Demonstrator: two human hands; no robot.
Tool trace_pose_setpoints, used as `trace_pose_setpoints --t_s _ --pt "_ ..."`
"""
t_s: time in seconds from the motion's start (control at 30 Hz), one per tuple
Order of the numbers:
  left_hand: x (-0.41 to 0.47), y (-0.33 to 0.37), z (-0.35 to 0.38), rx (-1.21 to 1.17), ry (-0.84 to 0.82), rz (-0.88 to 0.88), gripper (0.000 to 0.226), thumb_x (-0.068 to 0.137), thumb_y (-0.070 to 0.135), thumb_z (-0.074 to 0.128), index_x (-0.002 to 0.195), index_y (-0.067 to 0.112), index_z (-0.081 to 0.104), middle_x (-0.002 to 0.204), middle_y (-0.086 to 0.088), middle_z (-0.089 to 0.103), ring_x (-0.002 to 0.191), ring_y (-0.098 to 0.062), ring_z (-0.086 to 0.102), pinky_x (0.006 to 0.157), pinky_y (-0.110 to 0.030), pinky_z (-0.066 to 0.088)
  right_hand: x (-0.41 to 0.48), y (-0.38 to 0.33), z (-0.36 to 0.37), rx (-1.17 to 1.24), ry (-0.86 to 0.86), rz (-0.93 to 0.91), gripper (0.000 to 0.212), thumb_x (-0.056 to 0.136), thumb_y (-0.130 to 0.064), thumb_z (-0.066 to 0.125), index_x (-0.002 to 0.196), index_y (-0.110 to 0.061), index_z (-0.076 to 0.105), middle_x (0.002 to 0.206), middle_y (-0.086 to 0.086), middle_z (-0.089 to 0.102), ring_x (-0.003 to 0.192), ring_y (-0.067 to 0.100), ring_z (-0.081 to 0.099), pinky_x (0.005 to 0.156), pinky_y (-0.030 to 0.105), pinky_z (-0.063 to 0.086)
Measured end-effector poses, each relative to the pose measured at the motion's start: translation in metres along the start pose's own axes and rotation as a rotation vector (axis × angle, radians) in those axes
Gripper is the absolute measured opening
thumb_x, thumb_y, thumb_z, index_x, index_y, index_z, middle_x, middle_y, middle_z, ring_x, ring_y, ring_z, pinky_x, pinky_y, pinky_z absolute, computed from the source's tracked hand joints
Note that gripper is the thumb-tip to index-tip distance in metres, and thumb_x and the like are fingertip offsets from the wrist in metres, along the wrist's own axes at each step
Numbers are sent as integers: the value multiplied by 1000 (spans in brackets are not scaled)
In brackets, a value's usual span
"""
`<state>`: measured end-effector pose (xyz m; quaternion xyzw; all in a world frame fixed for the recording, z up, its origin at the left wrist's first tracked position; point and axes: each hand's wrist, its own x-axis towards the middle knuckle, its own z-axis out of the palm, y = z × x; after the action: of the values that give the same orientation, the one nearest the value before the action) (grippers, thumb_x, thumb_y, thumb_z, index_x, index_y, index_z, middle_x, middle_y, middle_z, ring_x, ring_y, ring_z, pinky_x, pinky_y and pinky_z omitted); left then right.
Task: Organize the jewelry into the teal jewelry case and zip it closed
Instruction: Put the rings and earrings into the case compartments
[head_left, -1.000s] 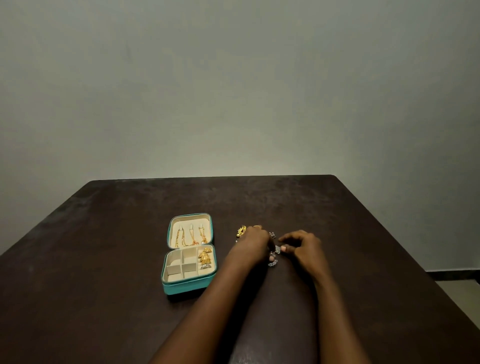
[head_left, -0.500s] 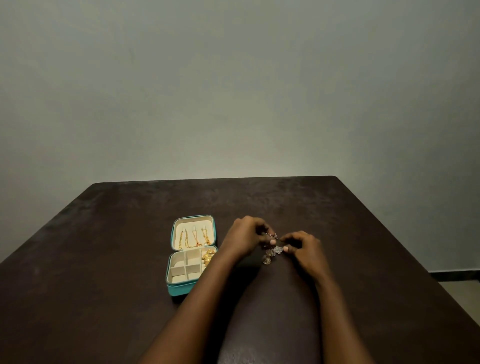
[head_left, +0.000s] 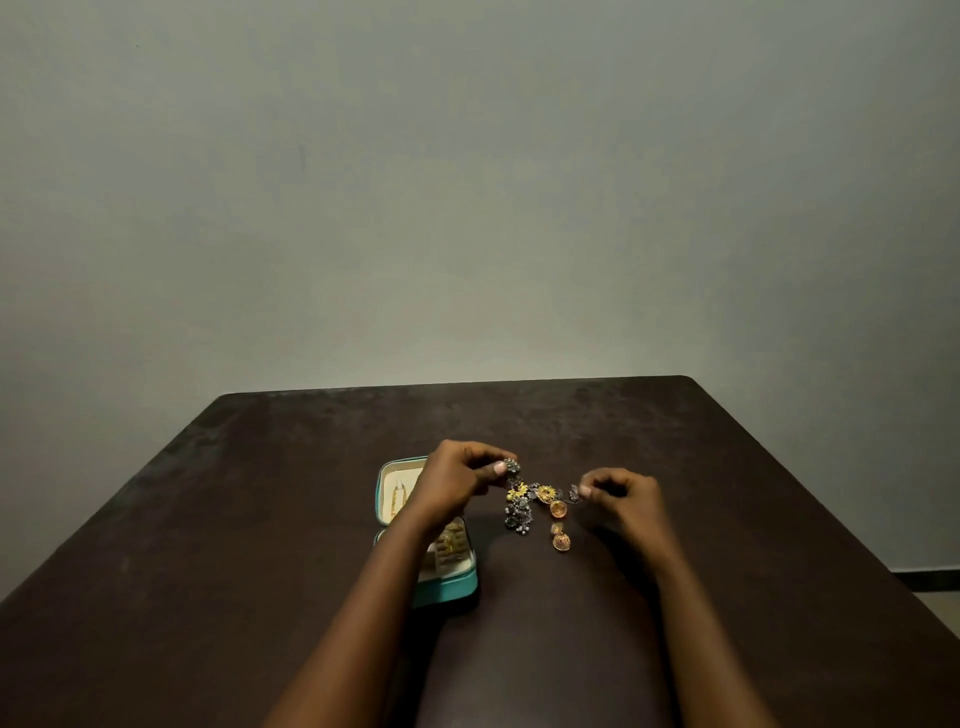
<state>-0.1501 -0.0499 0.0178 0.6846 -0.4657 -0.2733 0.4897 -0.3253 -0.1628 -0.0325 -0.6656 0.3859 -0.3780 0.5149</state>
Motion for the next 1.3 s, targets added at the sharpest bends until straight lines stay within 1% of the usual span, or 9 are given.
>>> trace_pose_setpoints --t_s 0.1,0.2,0.3,0.43,0.57,0.73,0.87,1.17,1.3 --pt "-4 3 -7 -73 19 27 16 88 6 61 98 15 71 78 3 70 64 4 63 59 -9 46 -4 -20 6 156 -16 35 17 81 1 64 70 -12 66 68 1 63 62 8 54 57 18 40" --pt "-8 6 -12 -155 55 50 14 86 6 63 91 17 71 76 2 70 62 1 64 64 -16 49 -6 -36 10 286 -71 122 19 85 2 59 72 -11 64 63 -2 65 52 1 55 47 14 38" --pt "-12 7 -15 -206 73 34 15 87 6 63 88 17 72 75 0 70 66 -7 63 68 -24 49 -10 -48 16 439 -140 270 20 88 2 53 74 -11 60 63 -2 65 63 10 55 53 23 36" --pt "-17 8 -20 -291 97 -18 14 88 3 59 93 8 72 65 2 66 57 -4 62 58 -18 48 -14 -57 25 605 -205 456 21 92 0 46 77 -13 55 74 4 59 67 15 51 59 27 37" --pt "-21 10 -23 -307 109 -21 15 90 4 58 97 6 71 63 5 65 58 -3 59 57 -16 47 -17 -64 32 687 -245 578 21 94 -7 45 76 -14 55 57 2 68 61 15 63 64 29 49" --pt "-21 12 -24 -305 99 -8 16 90 6 58 100 9 71 69 4 64 67 -6 58 64 -18 49 -19 -75 39 724 -263 626 25 96 -9 41 77 -14 55 51 6 64 65 18 53 46 21 50" --pt "-20 13 -23 -327 84 -6 16 89 6 59 99 11 70 77 0 67 72 -7 61 65 -17 50 -20 -79 44 729 -264 611 26 95 -7 40 77 -17 56 70 7 57 62 17 48 50 23 41" --pt "-23 16 -28 -330 62 -8 19 89 4 58 105 5 69 77 0 67 69 -6 60 62 -14 51 -21 -84 58 742 -319 601 23 95 -12 45 76 -17 58 78 6 57 65 15 49 40 17 40" --pt "-24 17 -33 -308 40 -9 20 90 2 56 105 4 68 80 -3 66 71 -9 59 60 -14 51 -19 -83 62 735 -347 603 25 95 -14 46 74 -18 59 73 4 58 57 11 47 38 16 35"
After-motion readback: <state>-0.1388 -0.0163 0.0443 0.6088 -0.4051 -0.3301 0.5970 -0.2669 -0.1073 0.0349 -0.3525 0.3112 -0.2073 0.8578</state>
